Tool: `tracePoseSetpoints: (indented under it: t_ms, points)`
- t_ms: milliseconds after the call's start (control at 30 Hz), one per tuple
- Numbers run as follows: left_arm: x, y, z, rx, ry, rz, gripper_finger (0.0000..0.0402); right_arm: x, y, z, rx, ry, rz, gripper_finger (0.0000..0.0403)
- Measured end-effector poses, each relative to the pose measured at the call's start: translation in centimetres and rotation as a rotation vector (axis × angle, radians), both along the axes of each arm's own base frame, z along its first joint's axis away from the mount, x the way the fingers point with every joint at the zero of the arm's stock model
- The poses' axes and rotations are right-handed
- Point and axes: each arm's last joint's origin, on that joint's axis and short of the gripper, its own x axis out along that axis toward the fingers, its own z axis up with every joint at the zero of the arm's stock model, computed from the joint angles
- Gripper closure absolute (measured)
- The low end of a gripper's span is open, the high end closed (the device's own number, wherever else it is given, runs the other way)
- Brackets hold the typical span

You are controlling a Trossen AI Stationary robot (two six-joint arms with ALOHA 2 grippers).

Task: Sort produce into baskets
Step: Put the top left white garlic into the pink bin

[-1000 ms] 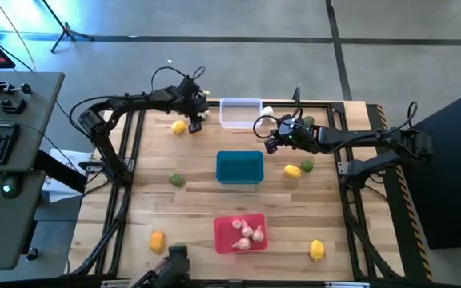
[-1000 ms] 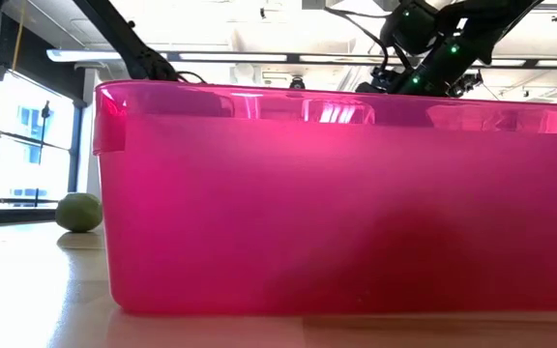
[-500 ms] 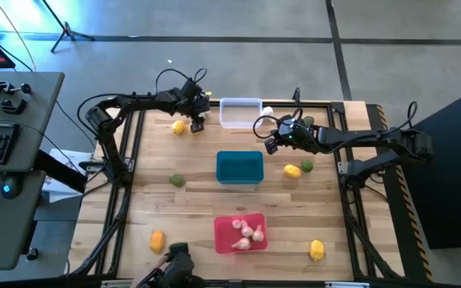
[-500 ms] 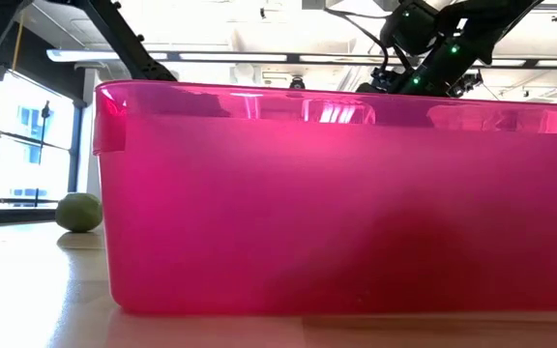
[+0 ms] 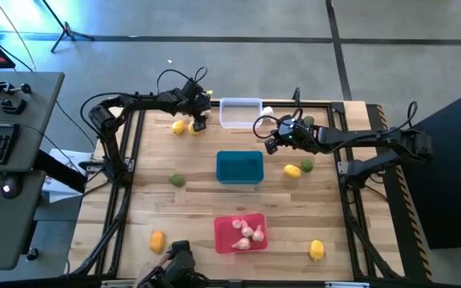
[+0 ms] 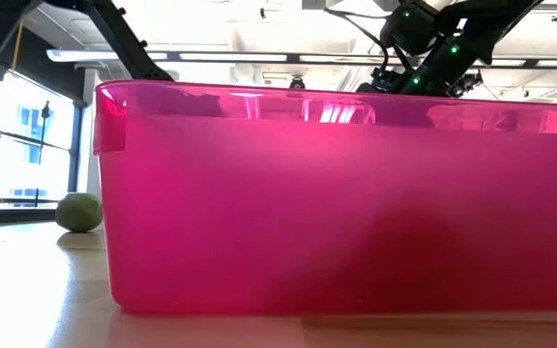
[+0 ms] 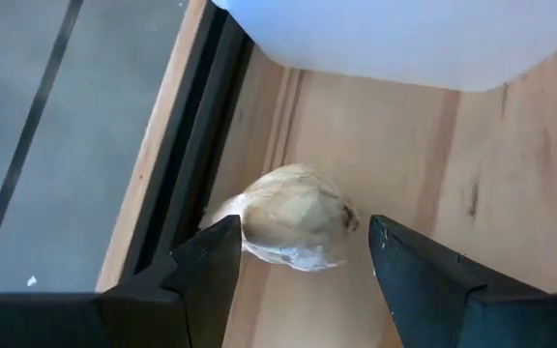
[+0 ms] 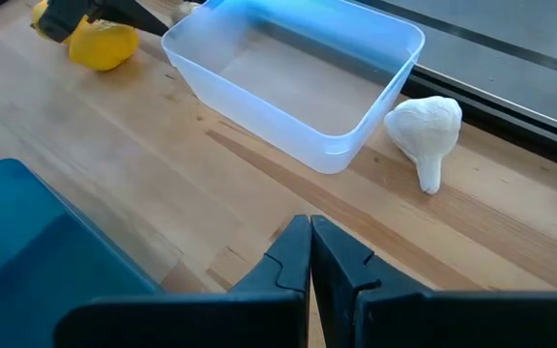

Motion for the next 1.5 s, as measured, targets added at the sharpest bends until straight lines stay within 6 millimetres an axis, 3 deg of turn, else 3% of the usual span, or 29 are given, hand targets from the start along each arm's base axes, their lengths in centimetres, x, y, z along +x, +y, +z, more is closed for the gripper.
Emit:
tracePoseSetpoints:
  t_ms: [467,1033,1267,1500]
  points:
    - [0.0,0.2,-0.1,0.052,0.028,-0.009,0.0196,0.0,0.0,0.0,-0.011,0.006,-0.013,0.0403]
    - [0.7,-0.5,-0.1,0.157,0.141,-0.052,0.0301,-0.1,0.0,0.0,-0.011,0.009,-0.013,0.0403]
    - [0.2,-0.9,2.7,0.192,0.091,-0.014,0.0305,-0.1,0.0,0.0,-0.009,0.012,-0.006,0.0403]
    - [-0.7,-2.4,6.9,0.196,0.0,0.032,0.0306,-0.1,0.0,0.0,-0.021,0.024,0.008,0.0403]
